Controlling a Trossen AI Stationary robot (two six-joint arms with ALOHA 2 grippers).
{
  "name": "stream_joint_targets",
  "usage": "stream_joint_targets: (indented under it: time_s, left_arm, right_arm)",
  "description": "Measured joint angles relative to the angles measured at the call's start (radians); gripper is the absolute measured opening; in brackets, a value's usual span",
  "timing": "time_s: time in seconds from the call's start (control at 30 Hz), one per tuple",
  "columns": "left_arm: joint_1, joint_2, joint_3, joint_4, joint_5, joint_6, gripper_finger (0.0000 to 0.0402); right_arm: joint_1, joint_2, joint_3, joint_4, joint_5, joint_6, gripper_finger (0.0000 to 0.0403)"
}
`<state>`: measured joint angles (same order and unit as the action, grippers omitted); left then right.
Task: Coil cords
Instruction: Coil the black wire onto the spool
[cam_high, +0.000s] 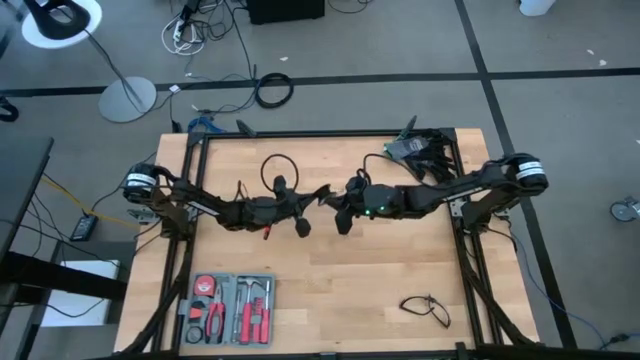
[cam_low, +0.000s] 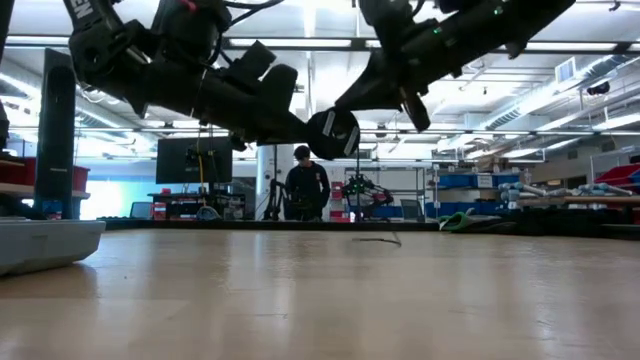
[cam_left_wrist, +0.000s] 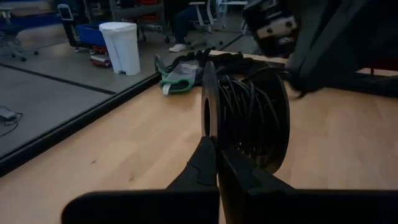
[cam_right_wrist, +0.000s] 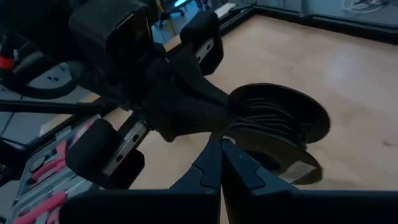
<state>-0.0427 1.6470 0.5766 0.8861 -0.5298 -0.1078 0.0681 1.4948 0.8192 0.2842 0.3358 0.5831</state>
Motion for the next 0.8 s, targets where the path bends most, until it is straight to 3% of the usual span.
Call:
stream_joint_targets:
  time_s: [0.4,0.63,0.8]
  left_arm:
    - [-0.007,0.000,0.001,0.045,-0.009,-0.029,0.0000]
    - [-0.005,0.002,-0.001,0.126,-0.022,-0.032,0.0000]
    - [-0.004,0.000,0.001,0.134,-0.014,-0.087,0.0000]
  right_arm:
    - [0.000,-0.013,0.000,0.078,-0.047,-0.044,0.0003]
    - [0.004,0.087,0.002,0.180,-0.024,-0.089,0.0004]
    - [0.011,0.142,0.001,0.201,-0.036,-0.125,0.0027]
